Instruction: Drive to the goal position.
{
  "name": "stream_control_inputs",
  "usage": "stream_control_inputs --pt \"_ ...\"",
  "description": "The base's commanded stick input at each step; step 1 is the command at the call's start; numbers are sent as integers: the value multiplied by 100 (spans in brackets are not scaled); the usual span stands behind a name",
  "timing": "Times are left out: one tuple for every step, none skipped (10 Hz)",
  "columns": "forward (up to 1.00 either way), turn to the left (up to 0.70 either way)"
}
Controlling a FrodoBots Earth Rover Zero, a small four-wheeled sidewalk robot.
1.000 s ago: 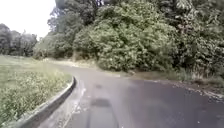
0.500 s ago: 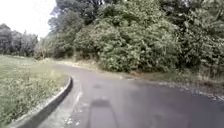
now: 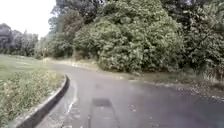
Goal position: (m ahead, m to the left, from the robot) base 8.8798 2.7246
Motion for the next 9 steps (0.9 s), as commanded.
stream_control_inputs --pt "70 35" --pt "70 35" --pt "70 3" --pt "70 3" --pt "70 35" --pt "70 35" --pt "70 35" --pt "70 35" --pt "70 35"
